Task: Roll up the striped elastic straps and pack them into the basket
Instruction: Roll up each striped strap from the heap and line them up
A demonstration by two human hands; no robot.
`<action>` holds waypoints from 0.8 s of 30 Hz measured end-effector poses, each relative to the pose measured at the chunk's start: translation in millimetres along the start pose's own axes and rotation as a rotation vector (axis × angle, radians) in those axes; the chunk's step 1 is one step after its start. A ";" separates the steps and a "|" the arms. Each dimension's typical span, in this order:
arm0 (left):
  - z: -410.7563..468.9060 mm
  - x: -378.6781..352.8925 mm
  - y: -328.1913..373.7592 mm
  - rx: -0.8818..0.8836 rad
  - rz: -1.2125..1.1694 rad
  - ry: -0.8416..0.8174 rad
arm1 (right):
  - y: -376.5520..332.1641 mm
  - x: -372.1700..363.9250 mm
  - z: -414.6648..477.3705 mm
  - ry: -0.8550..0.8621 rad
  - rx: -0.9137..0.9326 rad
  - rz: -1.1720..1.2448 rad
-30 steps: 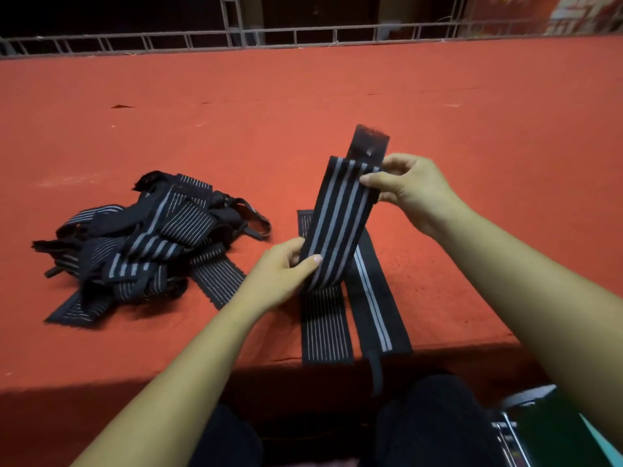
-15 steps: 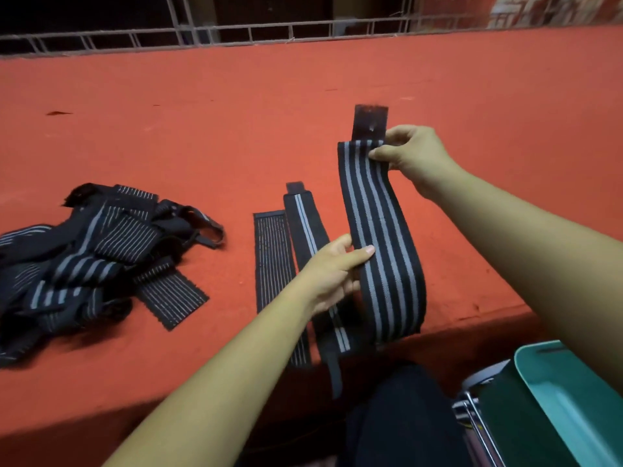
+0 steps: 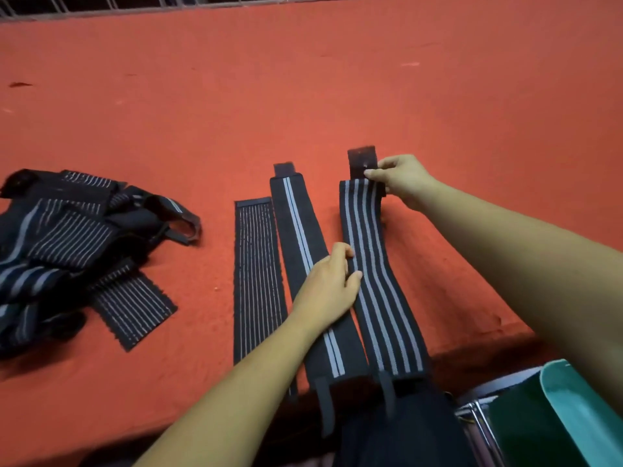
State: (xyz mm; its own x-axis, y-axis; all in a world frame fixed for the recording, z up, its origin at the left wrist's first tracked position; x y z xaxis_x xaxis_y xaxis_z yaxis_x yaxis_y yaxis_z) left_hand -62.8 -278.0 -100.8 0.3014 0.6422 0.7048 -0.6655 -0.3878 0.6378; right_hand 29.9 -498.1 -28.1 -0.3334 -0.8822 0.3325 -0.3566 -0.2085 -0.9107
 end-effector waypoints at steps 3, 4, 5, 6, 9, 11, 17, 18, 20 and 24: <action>-1.4 -4.8 -2.5 -0.017 0.017 0.012 | -3.6 -11.8 26.1 0.020 -0.009 -0.033; -1.6 -6.1 -3.1 -0.018 0.020 0.013 | -5.6 -16.1 35.6 0.036 -0.013 -0.026; -1.4 -6.4 -3.4 -0.017 0.023 0.013 | -8.2 -20.2 44.7 0.055 -0.025 -0.002; -1.1 -6.7 -4.1 -0.013 0.025 0.012 | -10.6 -24.3 54.3 0.074 -0.039 0.035; -0.8 -7.1 -3.1 0.001 0.032 0.024 | -15.2 -37.3 80.7 0.084 -0.074 0.100; -1.8 -8.4 -2.6 0.009 0.027 0.043 | -15.0 -46.9 92.7 0.070 -0.094 0.111; -1.9 -8.9 -3.4 0.021 0.025 0.060 | 5.5 -65.8 105.5 0.018 -0.114 0.163; -1.3 -9.4 -4.2 0.023 0.027 0.064 | 9.9 -66.6 104.3 0.003 -0.117 0.176; -0.9 -9.8 -4.8 0.016 0.034 0.076 | 13.4 -65.2 93.1 -0.003 -0.067 0.103; -0.5 -8.8 -7.0 0.003 0.026 0.102 | 17.1 -62.5 47.8 -0.023 0.105 -0.292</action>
State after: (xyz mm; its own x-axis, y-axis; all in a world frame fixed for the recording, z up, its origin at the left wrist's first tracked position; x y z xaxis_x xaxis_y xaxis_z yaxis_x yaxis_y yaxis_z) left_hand -61.1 -280.6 -111.6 0.2125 0.6960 0.6858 -0.6703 -0.4069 0.6206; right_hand 86.3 -466.7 -76.2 -0.2094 -0.7879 0.5792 -0.3420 -0.4959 -0.7982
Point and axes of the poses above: each hand's wrist, its own z-axis towards the middle knuckle, its own x-axis out of the back of the hand, y = z × x, the point moved 1 cm from there along z, towards the middle knuckle, and after that the axes turned 12 degrees about -x, right-handed, at the moved point
